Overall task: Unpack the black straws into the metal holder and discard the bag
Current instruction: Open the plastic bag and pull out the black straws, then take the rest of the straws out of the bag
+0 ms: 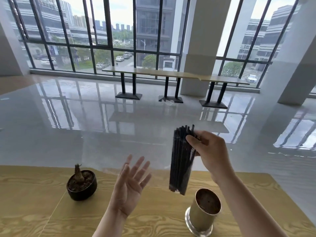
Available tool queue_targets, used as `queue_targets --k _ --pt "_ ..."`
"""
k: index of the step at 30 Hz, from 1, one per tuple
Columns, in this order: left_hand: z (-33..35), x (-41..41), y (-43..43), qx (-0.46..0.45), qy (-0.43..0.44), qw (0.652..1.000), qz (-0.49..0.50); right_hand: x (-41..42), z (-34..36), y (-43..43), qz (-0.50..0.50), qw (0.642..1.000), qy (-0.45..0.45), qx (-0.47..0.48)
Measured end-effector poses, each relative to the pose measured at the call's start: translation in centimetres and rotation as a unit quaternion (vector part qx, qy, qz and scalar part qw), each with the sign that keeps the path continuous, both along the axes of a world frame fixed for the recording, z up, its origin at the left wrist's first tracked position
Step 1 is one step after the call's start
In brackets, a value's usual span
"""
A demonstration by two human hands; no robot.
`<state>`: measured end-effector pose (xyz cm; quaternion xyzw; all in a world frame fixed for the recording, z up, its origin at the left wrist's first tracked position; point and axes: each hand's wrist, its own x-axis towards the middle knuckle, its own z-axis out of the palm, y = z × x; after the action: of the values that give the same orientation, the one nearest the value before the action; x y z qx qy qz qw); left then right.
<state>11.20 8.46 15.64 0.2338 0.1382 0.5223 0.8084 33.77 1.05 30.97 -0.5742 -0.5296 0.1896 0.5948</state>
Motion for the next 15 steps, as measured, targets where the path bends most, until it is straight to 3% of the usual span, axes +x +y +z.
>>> queue_targets --k 3,7,11,15 --pt "-0.7 1.8 -0.7 -0.020 -0.004 1.000 -0.014 -0.5 1.8 0.8 0.002 0.995 -0.097 0.010" --pt "-0.7 3.2 -1.3 -0.028 -0.029 0.999 -0.017 -1.1 3.1 1.5 0.039 0.988 -0.148 0.010" --pt "0.1 3.0 -1.3 0.021 -0.044 0.998 -0.036 -1.2 3.3 1.6 0.087 0.994 -0.062 -0.013" --pt "0.6 2.4 -1.0 0.025 -0.057 0.997 -0.041 -1.1 3.3 1.6 0.073 0.997 0.009 -0.010"
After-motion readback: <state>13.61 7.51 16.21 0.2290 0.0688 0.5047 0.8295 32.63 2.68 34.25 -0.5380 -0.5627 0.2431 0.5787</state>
